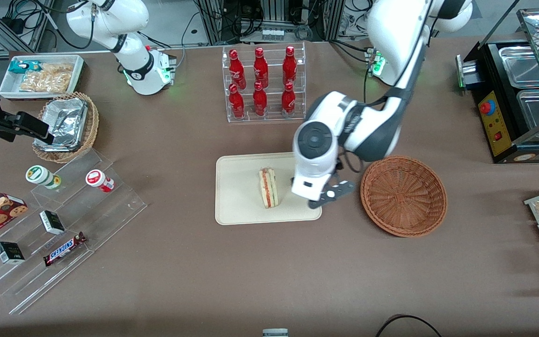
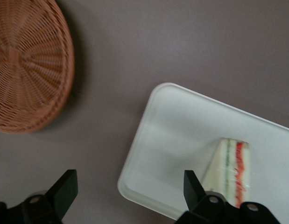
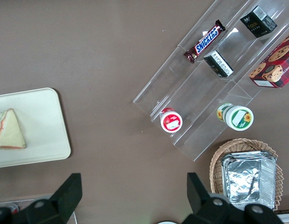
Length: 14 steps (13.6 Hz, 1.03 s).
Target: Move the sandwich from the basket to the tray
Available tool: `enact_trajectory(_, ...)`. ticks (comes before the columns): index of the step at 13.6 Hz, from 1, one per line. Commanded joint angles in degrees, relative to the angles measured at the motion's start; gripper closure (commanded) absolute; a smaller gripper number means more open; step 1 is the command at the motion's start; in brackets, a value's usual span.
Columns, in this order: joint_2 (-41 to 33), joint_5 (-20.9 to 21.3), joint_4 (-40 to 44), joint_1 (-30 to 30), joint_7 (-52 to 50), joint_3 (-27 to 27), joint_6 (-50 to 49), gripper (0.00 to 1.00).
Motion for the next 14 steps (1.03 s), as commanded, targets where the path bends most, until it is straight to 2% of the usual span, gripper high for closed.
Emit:
enact_trajectory(1, -11.4, -0.5, -12.3, 4.8, 9.2, 0.1, 0.2, 0.0)
enact_trajectory(8, -22.8, -0.5, -20.3, 16.7, 32.0, -0.4, -3.9, 0.0)
enact_trajectory(9, -24.0, -0.5, -20.5, 19.4, 35.1, -2.0, -5.3, 0.0)
enact_trajectory(11, -26.2, -0.4, -20.2, 28.7, 41.3, -9.0, -8.2, 0.0)
enact_trajectory(14, -29.7, -0.2, -20.2, 33.4, 48.3, -10.5, -11.5, 0.0)
